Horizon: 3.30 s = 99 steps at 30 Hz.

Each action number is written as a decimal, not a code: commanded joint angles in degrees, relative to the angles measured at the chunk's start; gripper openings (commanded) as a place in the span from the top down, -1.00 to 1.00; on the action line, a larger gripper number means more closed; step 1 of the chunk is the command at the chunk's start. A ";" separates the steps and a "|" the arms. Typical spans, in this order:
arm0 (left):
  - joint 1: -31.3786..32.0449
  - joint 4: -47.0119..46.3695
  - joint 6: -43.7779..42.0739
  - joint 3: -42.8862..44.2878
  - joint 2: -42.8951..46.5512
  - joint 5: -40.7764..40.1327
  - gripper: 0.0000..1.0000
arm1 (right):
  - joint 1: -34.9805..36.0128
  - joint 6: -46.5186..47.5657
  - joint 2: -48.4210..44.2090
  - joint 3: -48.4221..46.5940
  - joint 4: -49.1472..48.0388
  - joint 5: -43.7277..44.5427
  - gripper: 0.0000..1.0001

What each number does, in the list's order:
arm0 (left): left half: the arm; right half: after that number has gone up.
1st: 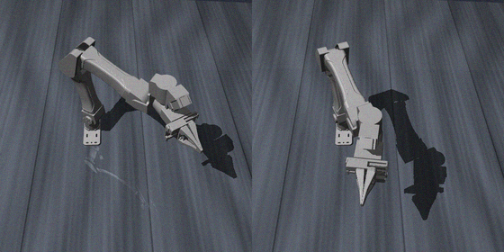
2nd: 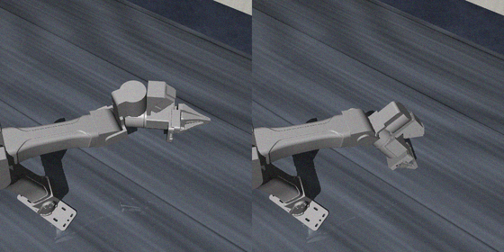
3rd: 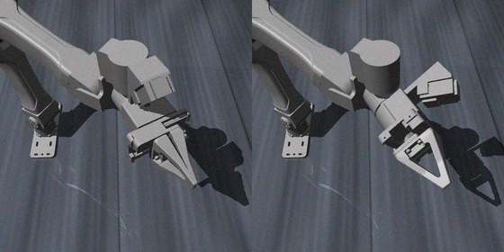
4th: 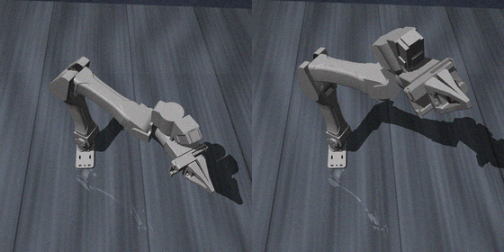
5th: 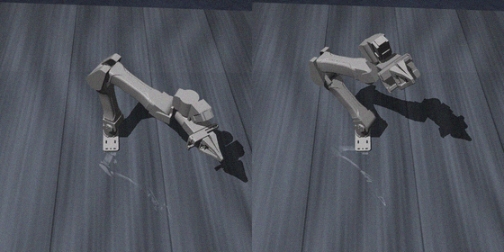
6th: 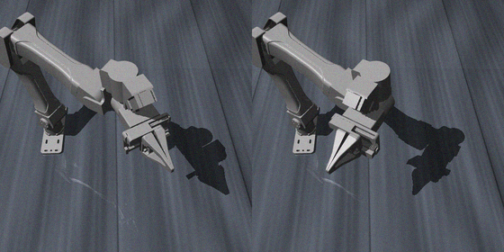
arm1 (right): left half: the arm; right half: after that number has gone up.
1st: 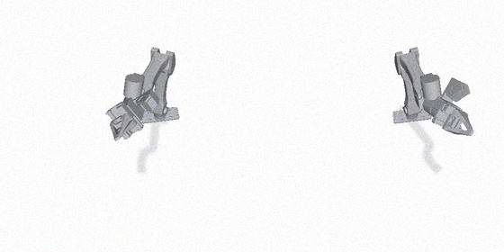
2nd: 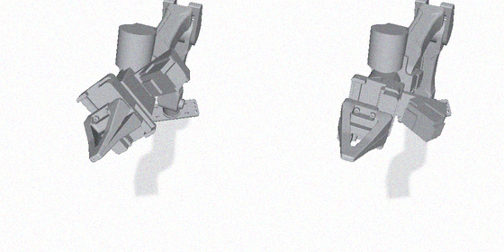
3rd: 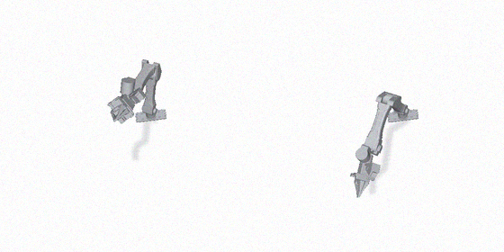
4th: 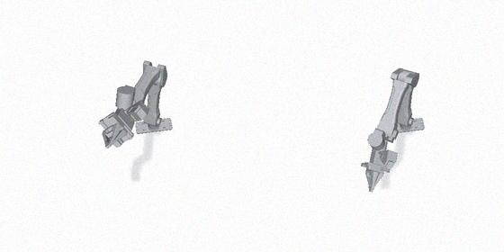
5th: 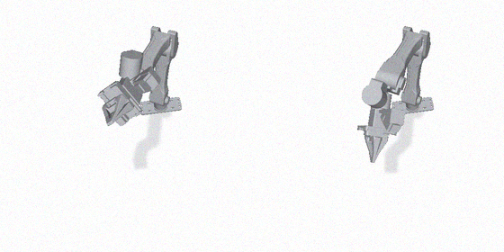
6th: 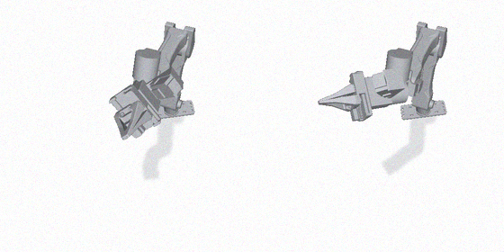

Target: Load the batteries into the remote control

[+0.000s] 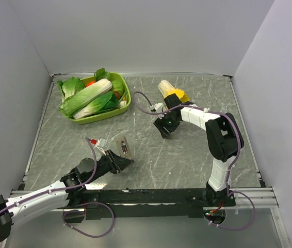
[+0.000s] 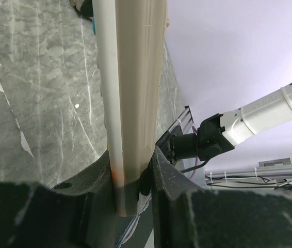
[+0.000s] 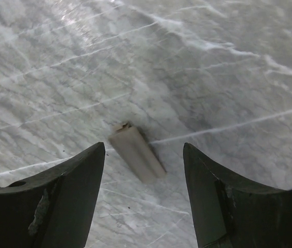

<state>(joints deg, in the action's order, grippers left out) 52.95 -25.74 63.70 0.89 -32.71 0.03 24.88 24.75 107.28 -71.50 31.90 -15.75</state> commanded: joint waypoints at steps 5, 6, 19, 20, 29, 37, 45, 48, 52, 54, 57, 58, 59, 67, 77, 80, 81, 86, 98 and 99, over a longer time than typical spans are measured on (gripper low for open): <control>-0.04 -4.94 -1.39 0.17 -1.04 1.55 0.97 | 3.33 6.01 2.93 -3.55 4.48 1.42 -0.37; 0.05 -4.85 -1.39 0.08 -1.04 1.55 0.97 | 3.50 6.10 3.37 -3.55 4.57 2.38 -0.37; -0.04 -3.97 -1.56 0.26 0.10 1.55 0.97 | 6.05 6.80 4.34 -3.12 4.22 4.50 0.20; 0.05 -4.06 -1.56 0.17 0.01 1.55 0.97 | 6.14 6.89 3.73 -2.94 3.96 4.41 0.21; -0.04 -9.06 -3.41 -2.82 0.01 0.67 0.97 | 7.63 3.55 -4.26 0.92 -0.33 2.92 0.59; 0.05 -13.02 -8.76 -4.66 1.15 0.41 0.97 | 11.76 -11.64 -19.82 8.39 -11.85 4.05 0.78; 0.14 -13.11 -11.14 -4.14 1.42 0.14 0.96 | 19.32 -29.22 -38.89 13.67 -22.40 12.14 0.84; 0.14 -14.77 -10.97 -4.49 0.63 0.06 0.97 | 22.39 -33.62 -43.47 15.78 -26.27 14.16 0.84; 0.14 -16.18 -9.92 -4.75 -0.16 0.14 0.97 | 29.67 -37.05 -47.86 19.20 -34.59 19.25 0.86; 0.14 -16.45 -9.74 -4.75 -0.42 0.14 0.97 | 32.23 -38.90 -48.75 21.22 -37.42 23.64 0.86; 0.14 -16.89 -8.86 -5.10 -0.69 0.14 0.97 | 37.07 -40.22 -49.01 22.64 -41.91 29.77 0.89; 0.05 -17.06 -8.68 -5.19 -0.69 0.14 0.97 | 38.47 -40.22 -48.49 22.99 -43.22 31.38 0.89; 0.14 -17.15 -8.51 -5.37 -0.69 0.14 0.97 | 40.57 -40.13 -48.22 23.25 -44.98 33.57 0.89; 0.14 -17.15 -7.81 -5.28 -0.51 -1.70 0.97 | 49.02 -37.24 -41.64 21.15 -52.11 46.67 0.89; 0.14 -16.19 -7.19 -5.19 1.59 -2.93 0.97 | 53.25 -35.48 -35.04 18.24 -54.31 52.04 0.90; 0.14 -16.01 -7.01 -5.11 2.03 -3.02 0.97 | 53.34 -35.04 -33.73 18.33 -55.72 52.40 0.92; 0.14 -15.92 -7.01 -5.10 2.04 -3.02 0.97 | 53.43 -34.51 -33.55 18.42 -56.24 52.57 0.92; 0.14 -16.19 -6.84 -5.02 1.95 -2.85 0.97 | 53.52 -33.37 -32.67 18.24 -57.74 52.31 0.93; 0.14 -15.92 -6.22 -4.84 2.21 -3.20 0.97 | 54.04 -33.45 -31.17 17.45 -55.46 52.40 0.94; 0.14 -15.84 -6.13 -4.84 2.21 -3.28 0.97 | 54.22 -33.37 -31.17 17.37 -55.37 52.57 0.95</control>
<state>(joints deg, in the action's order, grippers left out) 52.95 -38.63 56.77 0.89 -31.20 -2.50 78.37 -8.86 75.55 -51.46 -22.68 35.57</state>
